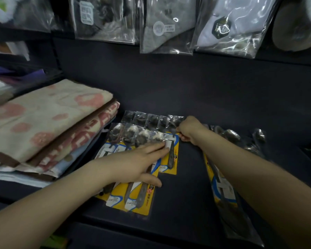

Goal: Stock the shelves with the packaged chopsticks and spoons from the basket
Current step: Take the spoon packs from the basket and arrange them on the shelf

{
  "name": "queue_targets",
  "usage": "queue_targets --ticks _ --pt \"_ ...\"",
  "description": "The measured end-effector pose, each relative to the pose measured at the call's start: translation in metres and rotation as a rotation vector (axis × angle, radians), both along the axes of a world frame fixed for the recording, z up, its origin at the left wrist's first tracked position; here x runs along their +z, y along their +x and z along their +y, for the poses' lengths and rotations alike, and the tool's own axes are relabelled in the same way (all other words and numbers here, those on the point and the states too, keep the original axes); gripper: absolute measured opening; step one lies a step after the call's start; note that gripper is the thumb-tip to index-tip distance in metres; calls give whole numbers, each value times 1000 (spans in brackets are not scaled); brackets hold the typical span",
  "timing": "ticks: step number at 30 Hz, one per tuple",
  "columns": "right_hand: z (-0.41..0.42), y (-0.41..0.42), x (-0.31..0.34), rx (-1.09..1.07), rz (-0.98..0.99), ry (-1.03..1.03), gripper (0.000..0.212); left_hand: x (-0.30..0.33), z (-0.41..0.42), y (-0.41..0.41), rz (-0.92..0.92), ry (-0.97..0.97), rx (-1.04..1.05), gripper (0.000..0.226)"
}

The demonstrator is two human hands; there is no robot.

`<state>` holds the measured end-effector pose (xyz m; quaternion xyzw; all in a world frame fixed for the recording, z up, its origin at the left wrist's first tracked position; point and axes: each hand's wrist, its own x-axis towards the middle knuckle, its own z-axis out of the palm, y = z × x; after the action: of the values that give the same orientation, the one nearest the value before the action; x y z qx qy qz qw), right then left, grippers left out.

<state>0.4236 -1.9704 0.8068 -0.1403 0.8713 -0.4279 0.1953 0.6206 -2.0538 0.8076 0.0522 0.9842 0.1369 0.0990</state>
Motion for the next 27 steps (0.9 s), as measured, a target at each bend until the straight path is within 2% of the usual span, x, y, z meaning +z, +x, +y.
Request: queue_targets --ticks 4,7,9,10,12,14,17,19,21,24,27 --pt "5 8 8 82 43 47 30 2 0 -1 4 -61 -39 73" --pt "29 14 33 108 -33 -135 20 4 -1 -2 8 -77 -37 71" --pt "56 13 45 80 117 -148 7 7 -1 -2 -16 -65 -19 72" --pt "70 10 47 73 250 -86 8 8 -1 -2 -14 -76 -18 72" --pt "92 11 43 117 450 196 17 11 1 -4 58 -137 -23 73" --pt "105 19 33 193 479 432 27 14 4 -4 188 -167 -29 70" --pt "106 26 21 212 549 544 37 19 10 -3 313 -97 1 73" --pt "103 25 16 207 603 581 35 22 17 -2 366 -51 20 75" --pt "98 21 14 191 581 573 37 22 25 -1 390 -24 35 72" --pt "97 15 18 144 461 528 58 18 35 1 446 -10 26 68" --pt "99 8 21 88 393 449 51 12 40 5 485 22 16 64"
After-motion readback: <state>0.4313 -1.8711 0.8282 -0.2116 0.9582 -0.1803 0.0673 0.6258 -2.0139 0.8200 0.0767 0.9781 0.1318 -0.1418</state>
